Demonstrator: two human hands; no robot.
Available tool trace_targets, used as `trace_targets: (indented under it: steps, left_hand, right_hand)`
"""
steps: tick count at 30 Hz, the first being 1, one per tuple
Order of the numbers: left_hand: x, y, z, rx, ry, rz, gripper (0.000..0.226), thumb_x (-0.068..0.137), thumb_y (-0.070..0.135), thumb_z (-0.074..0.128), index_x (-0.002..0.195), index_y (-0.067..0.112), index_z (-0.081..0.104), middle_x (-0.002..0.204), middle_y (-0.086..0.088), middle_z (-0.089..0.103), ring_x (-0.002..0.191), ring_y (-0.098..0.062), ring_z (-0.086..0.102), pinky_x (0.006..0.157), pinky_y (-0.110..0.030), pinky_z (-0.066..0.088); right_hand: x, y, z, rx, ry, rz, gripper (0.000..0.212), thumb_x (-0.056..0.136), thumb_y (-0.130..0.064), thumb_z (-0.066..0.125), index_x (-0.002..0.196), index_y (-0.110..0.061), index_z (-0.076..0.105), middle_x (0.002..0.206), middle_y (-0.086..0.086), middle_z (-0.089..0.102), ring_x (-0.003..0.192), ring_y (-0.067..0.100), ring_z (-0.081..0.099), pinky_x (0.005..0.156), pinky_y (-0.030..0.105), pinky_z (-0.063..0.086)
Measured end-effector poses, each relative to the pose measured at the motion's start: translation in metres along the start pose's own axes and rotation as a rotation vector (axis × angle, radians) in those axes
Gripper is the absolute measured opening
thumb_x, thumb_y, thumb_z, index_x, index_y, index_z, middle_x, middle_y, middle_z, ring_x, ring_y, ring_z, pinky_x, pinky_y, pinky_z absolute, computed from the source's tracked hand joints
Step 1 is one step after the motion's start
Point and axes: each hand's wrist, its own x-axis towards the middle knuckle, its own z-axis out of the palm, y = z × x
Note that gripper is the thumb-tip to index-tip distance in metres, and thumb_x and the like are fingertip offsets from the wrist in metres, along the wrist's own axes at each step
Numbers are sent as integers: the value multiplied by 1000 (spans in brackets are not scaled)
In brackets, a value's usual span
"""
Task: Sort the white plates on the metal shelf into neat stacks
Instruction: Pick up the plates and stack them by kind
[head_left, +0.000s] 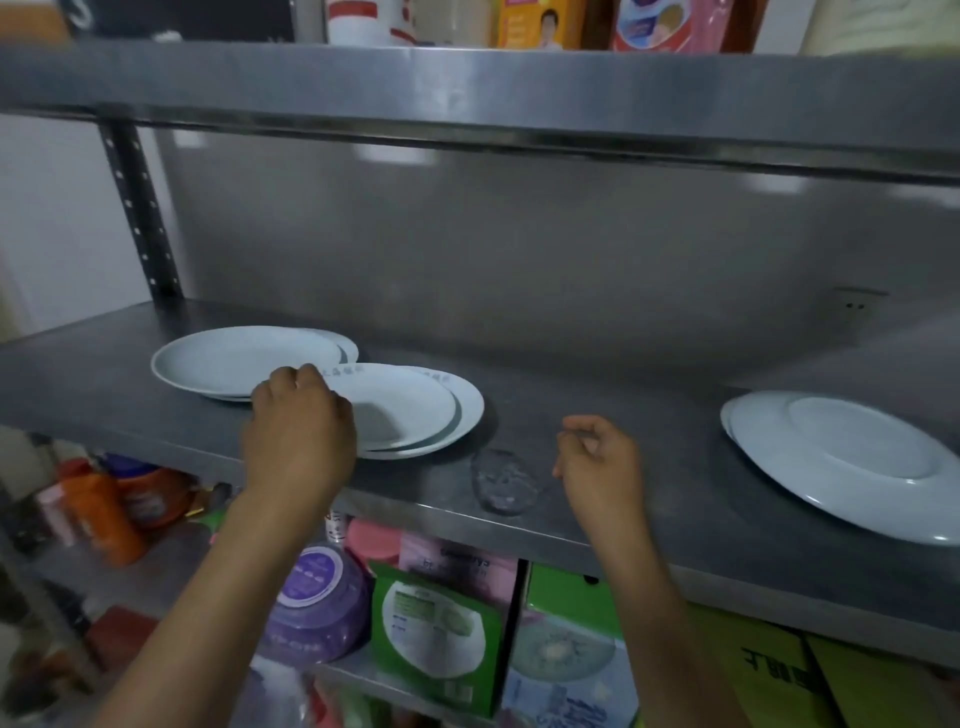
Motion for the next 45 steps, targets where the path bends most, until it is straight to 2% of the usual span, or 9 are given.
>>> trace_targets:
  steps: [3,6,10,15,21,25,30,35,45]
  left_hand:
    - [-6,38,13,-67,25,203,32,84,4,50,114,-8,51,113,-30,52,103,-46,48,85,-52,42]
    - [-18,91,28,-189,14,427,32,79,6,45,107,-5,56,108,-26,55,98,-44,52,82,-49,46]
    - [-47,167,48,-346,-111,699,45,75,14,36,112,-2,58,117,-22,56,106,-40,54,90,-50,46]
    - [-81,249,71,-524,-220,959,45,78,14,49,122,6,55,127,-14,53,117,-33,50,99,-47,41]
    - [-108,323,83,-420,-390,1180,83,81,48,64,149,25,22,157,-3,20,144,-24,13,117,-48,12]
    - [-121,348,95,-226,-478,1205,105,72,58,64,151,27,2,160,-3,5,146,-28,0,113,-59,6]
    - [-130,352,105,-132,-432,1183,72,90,29,50,149,14,12,158,-7,12,144,-31,9,108,-61,19]
    - [-139,348,109,-12,-330,1203,66,96,8,37,149,4,-2,159,-14,1,145,-36,4,105,-65,20]
    - [-127,326,108,-210,-318,1141,64,98,20,37,151,15,2,159,-7,8,145,-30,4,108,-66,16]
  right_hand:
    - [1,4,-20,-115,14,-73,23,89,-9,51,109,-15,60,57,0,54,51,14,48,53,30,42]
    - [1,6,-51,-290,49,-162,28,90,-11,50,117,-17,58,49,-5,41,46,11,40,55,33,41]
    - [1,9,-100,-488,158,-196,33,88,-15,53,120,-19,59,52,-5,45,59,19,53,68,39,51]
    - [-6,18,-170,-657,339,-356,35,79,-18,52,111,-17,65,93,2,64,89,24,61,79,38,51]
    - [-15,40,-243,-587,600,-302,28,81,-11,56,107,-14,66,103,5,64,96,27,62,80,39,52]
    - [-21,52,-266,-560,636,-222,26,85,-5,59,108,-14,65,99,2,61,90,21,62,76,38,52]
    - [-26,60,-271,-495,649,-177,28,85,-3,58,111,-13,64,98,0,59,89,18,60,77,32,48]
    - [-26,64,-265,-462,672,-140,29,87,-6,56,114,-14,63,98,1,64,89,15,60,79,31,48]
    - [-10,67,-242,-370,682,-87,22,88,-12,56,106,-22,64,90,-1,67,77,19,64,71,34,52]
